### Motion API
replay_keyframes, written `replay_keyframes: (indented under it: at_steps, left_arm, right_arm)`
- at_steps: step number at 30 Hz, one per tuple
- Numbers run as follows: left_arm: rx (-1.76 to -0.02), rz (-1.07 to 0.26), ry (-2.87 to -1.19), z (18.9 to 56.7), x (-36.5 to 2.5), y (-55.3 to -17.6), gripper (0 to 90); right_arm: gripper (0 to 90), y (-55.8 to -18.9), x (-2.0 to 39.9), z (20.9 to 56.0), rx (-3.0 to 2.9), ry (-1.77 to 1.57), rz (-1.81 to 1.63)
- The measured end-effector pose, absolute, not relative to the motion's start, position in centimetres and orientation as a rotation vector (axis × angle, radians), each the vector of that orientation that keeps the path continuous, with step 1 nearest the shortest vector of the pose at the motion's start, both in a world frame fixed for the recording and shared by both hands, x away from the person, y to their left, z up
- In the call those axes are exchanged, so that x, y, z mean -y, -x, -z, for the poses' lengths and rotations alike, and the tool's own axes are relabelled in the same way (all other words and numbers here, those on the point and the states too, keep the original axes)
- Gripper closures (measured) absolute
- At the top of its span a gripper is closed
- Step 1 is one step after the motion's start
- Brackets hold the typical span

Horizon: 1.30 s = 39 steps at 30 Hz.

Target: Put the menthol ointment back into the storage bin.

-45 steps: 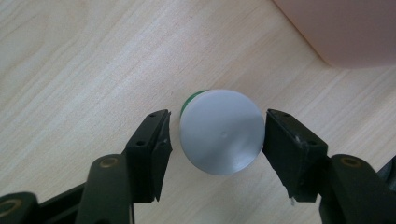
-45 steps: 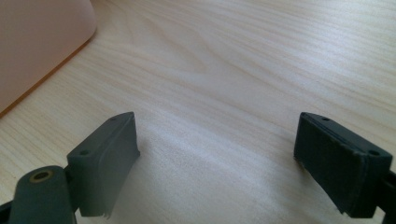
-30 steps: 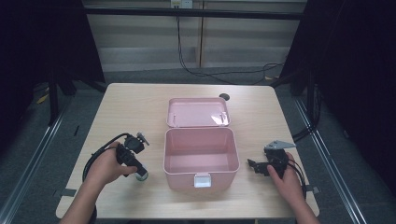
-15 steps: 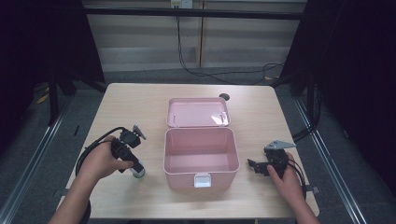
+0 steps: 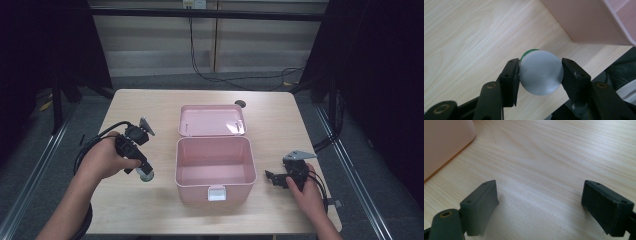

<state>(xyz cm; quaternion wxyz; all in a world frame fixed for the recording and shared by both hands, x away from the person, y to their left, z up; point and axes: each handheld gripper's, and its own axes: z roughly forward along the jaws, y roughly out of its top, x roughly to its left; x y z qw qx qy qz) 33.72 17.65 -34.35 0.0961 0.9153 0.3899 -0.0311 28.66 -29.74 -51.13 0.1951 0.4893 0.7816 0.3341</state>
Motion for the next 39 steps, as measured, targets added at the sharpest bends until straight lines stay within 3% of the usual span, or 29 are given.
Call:
replay_keyframes:
  at_steps: [39]
  left_arm:
    - [-1.137, 0.096, -2.709, 27.2, -13.0, -35.7, 50.2]
  right_arm:
    - [13.2, -28.7, 29.7, 51.2, -2.188, -1.369, -0.937]
